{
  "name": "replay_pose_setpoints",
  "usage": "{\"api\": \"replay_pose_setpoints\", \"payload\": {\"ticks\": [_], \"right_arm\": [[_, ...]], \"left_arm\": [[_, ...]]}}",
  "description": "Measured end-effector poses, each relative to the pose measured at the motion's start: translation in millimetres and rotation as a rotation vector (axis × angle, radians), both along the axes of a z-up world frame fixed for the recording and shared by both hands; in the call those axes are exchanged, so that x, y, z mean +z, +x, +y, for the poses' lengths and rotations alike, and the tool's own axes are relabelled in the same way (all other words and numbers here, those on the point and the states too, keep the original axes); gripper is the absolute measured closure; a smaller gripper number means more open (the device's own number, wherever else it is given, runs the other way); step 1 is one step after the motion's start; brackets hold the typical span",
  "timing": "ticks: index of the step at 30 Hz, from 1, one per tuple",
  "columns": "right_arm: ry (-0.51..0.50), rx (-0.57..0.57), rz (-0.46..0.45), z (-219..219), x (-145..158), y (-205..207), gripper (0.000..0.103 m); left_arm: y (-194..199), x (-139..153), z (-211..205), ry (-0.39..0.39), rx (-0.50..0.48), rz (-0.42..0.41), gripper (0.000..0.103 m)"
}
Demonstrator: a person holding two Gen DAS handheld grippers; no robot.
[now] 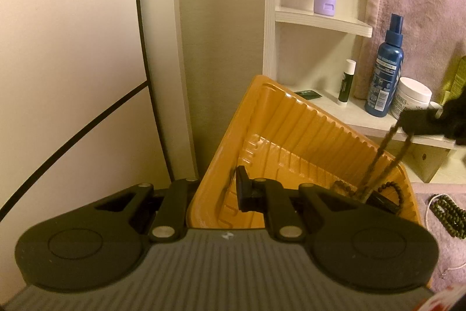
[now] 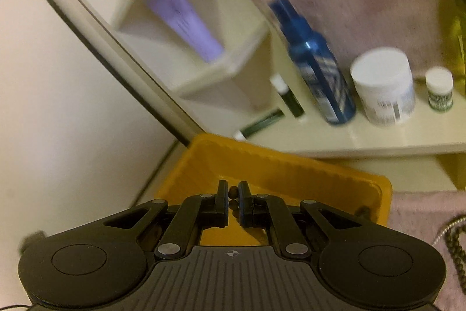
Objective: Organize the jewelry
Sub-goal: 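Lower the brown strand into the orange tray and open the right tool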
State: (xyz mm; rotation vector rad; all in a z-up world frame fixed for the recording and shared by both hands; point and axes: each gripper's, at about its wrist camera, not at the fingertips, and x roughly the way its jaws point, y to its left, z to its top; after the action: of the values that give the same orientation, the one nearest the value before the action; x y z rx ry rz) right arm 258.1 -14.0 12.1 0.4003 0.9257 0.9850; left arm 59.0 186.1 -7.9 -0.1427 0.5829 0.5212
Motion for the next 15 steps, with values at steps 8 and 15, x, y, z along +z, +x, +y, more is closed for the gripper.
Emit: {"api": "replay_pose_setpoints", "payload": {"ticks": [8,15], "right_arm": [[-0.067,-0.013,0.014,1.2,-18.6,4.4,0.094],[-0.083,-0.014,-0.016,-1.8,-13.4,-2.1,0.065]], "left_arm": [[0.8,0.2,-0.6,-0.004,0.001,-0.001,0.091],[1.0,0.6,0.0,-0.003,0.0,0.001,0.091]]}}
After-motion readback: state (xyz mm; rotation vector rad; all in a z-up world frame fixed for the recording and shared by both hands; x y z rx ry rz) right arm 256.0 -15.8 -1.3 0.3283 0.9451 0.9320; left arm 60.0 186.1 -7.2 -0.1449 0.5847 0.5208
